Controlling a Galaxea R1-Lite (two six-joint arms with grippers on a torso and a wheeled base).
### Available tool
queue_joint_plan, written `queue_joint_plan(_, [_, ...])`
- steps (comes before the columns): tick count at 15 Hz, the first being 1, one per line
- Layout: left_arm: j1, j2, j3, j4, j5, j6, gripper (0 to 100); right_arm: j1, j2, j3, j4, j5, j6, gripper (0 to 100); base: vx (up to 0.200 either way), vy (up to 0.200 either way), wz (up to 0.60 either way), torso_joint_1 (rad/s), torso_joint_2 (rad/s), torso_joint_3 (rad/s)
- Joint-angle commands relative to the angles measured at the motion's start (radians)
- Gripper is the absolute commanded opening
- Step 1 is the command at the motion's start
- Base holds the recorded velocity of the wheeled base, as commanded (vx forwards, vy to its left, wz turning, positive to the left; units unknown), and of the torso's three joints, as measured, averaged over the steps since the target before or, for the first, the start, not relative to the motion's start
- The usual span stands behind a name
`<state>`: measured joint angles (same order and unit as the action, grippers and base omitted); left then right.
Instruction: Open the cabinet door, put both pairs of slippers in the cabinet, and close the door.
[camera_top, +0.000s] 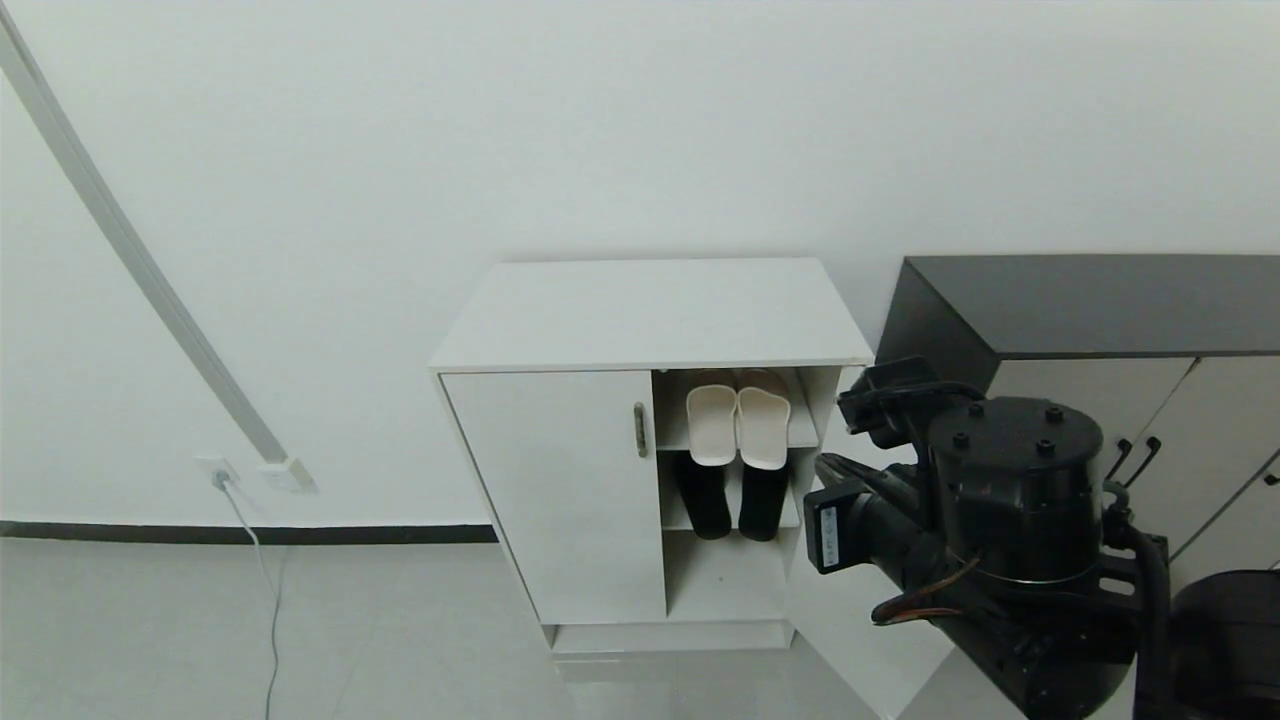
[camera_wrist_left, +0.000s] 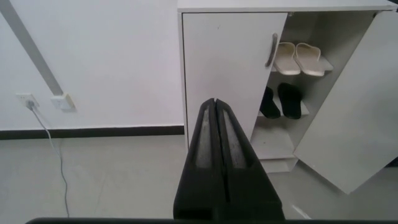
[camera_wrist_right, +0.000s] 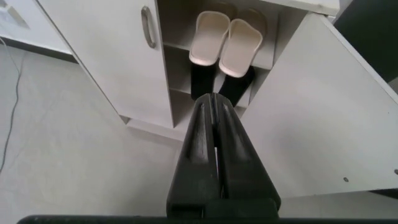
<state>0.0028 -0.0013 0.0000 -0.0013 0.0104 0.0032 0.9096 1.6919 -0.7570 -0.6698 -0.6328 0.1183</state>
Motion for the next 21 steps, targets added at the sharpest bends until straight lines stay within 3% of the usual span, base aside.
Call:
queue_joint_plan(1, [0.000, 0.001, 0.000, 0.000, 0.000, 0.000, 0, -0.011, 0.002, -0.001, -0.001, 0.013, 0.000, 0, 0.000, 0.000, -0.60, 0.007, 0.00, 0.002])
queue_joint_plan(5, [0.000, 0.001, 0.000, 0.000, 0.000, 0.000, 0, -0.026, 0.003, -0.001, -0.001, 0.016, 0.000, 0, 0.000, 0.000, -0.60, 0.005, 0.00, -0.002])
queue_joint_plan(10, [0.000, 0.001, 0.000, 0.000, 0.000, 0.000, 0, -0.043, 0.008, -0.001, -0.001, 0.018, -0.002, 0, 0.000, 0.000, 0.00, 0.000, 0.00, 0.000])
queue_joint_plan(14, [0.000, 0.001, 0.000, 0.000, -0.001, 0.000, 0, -0.092, 0.043, -0.008, -0.001, 0.022, -0.014, 0, -0.200, 0.000, 0.00, 0.004, 0.00, 0.002])
queue_joint_plan(17, [0.000, 0.001, 0.000, 0.000, -0.003, 0.001, 0, -0.222, 0.121, -0.087, -0.004, 0.116, -0.012, 0, -0.133, 0.000, 0.00, -0.005, 0.00, 0.002])
queue_joint_plan(21, [0.000, 0.001, 0.000, 0.000, -0.001, 0.001, 0, -0.405, 0.264, -0.311, 0.056, 0.220, -0.014, 0, 0.000, 0.000, 0.00, 0.000, 0.00, 0.000])
